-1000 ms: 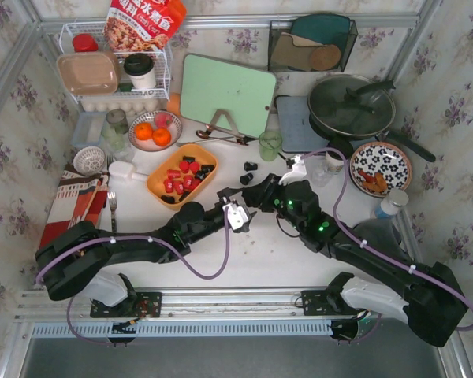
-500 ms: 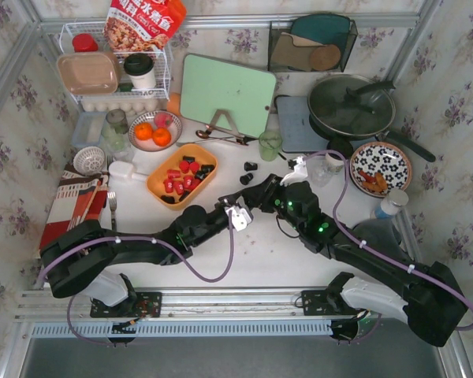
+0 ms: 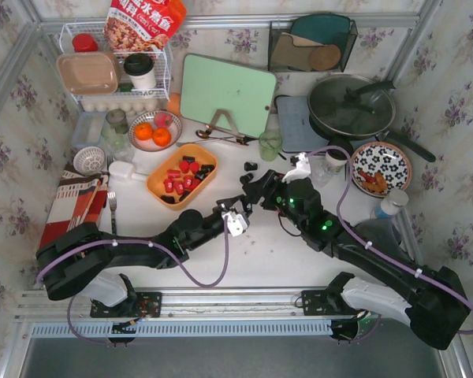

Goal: Mix the coffee capsules in the storage basket

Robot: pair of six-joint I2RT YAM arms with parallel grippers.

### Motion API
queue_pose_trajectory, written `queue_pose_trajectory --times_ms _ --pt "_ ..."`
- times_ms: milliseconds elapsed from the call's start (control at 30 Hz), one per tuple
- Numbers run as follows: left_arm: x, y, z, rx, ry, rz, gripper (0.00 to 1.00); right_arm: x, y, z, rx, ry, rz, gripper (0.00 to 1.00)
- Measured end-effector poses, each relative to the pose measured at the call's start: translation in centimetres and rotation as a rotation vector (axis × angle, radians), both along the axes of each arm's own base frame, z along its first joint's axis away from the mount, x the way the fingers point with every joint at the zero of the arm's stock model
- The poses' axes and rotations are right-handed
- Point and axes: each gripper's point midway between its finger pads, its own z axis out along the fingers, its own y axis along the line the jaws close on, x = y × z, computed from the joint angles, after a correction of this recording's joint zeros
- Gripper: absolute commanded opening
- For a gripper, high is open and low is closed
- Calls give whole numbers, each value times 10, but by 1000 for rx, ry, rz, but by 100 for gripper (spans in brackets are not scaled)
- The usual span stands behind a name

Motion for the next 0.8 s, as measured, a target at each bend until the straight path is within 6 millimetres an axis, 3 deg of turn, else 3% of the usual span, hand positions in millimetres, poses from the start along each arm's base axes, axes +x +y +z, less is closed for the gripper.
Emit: queue_pose_trajectory --times_ms 167,267,367,500,600,800 --pt "8 17 -2 14 2 50 27 6 -10 14 -75 -50 -31 69" --pt "28 42 9 -2 20 150 28 10 -19 16 -164 -77 -47 69" --pt "53 76 21 -44 68 287 28 12 -32 6 -273 -89 -66 69" --pt "87 131 19 -79 207 515 27 12 -51 -6 -401 -109 -94 68" --pt "109 172 10 -115 338 696 27 12 -61 -17 -481 -113 -102 68" --pt "132 237 -34 -125 624 994 27 13 -71 -38 -583 -103 -102 68"
